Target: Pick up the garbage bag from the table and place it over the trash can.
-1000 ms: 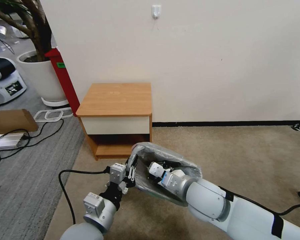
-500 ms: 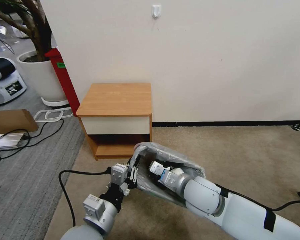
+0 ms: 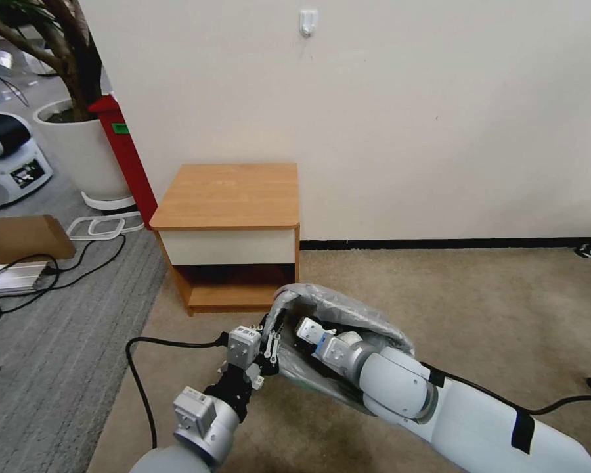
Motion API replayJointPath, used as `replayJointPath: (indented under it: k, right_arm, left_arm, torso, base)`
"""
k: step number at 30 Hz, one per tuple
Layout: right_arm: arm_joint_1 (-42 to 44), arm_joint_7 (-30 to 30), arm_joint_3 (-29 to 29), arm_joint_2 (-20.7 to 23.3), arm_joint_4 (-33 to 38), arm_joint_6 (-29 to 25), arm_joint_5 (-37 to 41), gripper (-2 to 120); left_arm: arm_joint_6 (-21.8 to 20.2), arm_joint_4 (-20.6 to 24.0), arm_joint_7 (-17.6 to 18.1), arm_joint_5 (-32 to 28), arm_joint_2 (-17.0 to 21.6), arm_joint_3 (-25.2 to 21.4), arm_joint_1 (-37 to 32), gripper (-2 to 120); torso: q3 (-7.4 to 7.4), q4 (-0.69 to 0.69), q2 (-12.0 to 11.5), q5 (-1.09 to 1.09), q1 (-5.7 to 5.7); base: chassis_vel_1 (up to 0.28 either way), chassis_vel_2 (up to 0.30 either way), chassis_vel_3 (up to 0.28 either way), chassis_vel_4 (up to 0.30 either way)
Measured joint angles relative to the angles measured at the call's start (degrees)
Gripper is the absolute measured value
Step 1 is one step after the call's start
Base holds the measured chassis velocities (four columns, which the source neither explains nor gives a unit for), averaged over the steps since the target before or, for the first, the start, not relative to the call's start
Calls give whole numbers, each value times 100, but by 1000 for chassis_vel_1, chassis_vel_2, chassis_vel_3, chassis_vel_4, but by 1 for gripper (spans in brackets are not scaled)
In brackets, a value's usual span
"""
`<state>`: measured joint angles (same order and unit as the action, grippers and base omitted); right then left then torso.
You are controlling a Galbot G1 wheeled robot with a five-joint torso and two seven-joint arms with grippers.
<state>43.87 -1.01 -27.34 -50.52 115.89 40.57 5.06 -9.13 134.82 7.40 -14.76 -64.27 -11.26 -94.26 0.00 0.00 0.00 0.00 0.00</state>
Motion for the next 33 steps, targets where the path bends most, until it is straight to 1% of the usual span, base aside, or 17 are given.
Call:
replayJointPath:
  k: [6,9,10,14,15,18,19,20,23,24,25,26,28,29,31,33]
  right_arm:
    - [-9,3,-11,156,243,-6,242,0]
    - [-2,1,11,283,429,-15,557,0]
    - [-2,1,11,283,429,-15,557,0]
    - [128,-32,329,444,741,-57,1012,0]
    - [128,-32,329,444,741,-57,1012,0]
    - [564,-78,808,519,1012,-254,1370,0]
    - [800,-99,1045,522,1112,-337,1497,4]
    - [800,-99,1045,522,1112,-337,1497,4]
    - [1675,-224,1800,433,1358,-729,1673,17]
    - [1675,-224,1800,433,1358,-729,1673,17]
    - [1867,-276,1973,410,1407,-851,1676,22]
    - [2073,-397,2152,377,1465,-986,1676,27]
    - [2391,-849,2423,252,1573,-1209,1666,37]
    - [2391,-849,2423,252,1573,-1209,1666,37]
    - [2645,-1255,2685,3,1635,-1342,1550,45]
    - [2998,-1451,3061,-363,1646,-1504,1201,53]
  left_arm:
    - [-27,-137,111,-248,14,-114,140,7]
    - [-88,-354,211,-488,29,-157,276,7]
    - [-88,-354,211,-488,29,-157,276,7]
    - [-260,-604,542,-1084,-9,-74,468,7]
    - [-260,-604,542,-1084,-9,-74,468,7]
    - [-386,-717,880,-1719,-36,21,585,7]
    - [-404,-795,1020,-1967,-62,49,635,7]
    - [-404,-795,1020,-1967,-62,49,635,7]
    - [-406,-1030,1339,-2494,-151,113,740,7]
    - [-406,-1030,1339,-2494,-151,113,740,7]
    - [-405,-1093,1426,-2615,-180,134,768,7]
    - [-403,-1152,1518,-2722,-208,161,798,7]
    - [-396,-1255,1674,-2885,-271,223,842,7]
    - [-396,-1255,1674,-2885,-271,223,842,7]
    - [-386,-1311,1790,-3015,-347,292,848,7]
    - [-384,-1333,1889,-3121,-431,359,807,7]
  torso:
    - [0,-1,0,0,0]
    - [0,0,0,0,0]
    - [0,0,0,0,0]
    - [0,0,0,0,0]
    - [0,0,0,0,0]
    - [0,0,0,0,0]
    - [0,0,0,0,0]
    - [0,0,0,0,0]
    - [0,-2,0,1,0]
    - [0,-2,0,1,0]
    - [0,-2,0,0,0]
    - [0,-1,0,0,0]
    - [0,-1,0,-1,0]
    - [0,-1,0,-1,0]
    - [0,1,1,0,0]
    - [0,0,1,0,0]
  base:
    - [0,0,0,0]
    - [0,0,0,0]
    - [0,0,0,0]
    - [0,0,0,0]
    - [0,0,0,0]
    - [0,0,0,0]
    - [0,0,0,0]
    - [0,0,0,0]
    - [0,0,0,0]
    - [0,0,0,0]
    - [0,0,0,0]
    - [0,0,0,0]
    - [0,0,0,0]
    - [0,0,0,0]
    - [0,0,0,0]
    - [0,0,0,0]
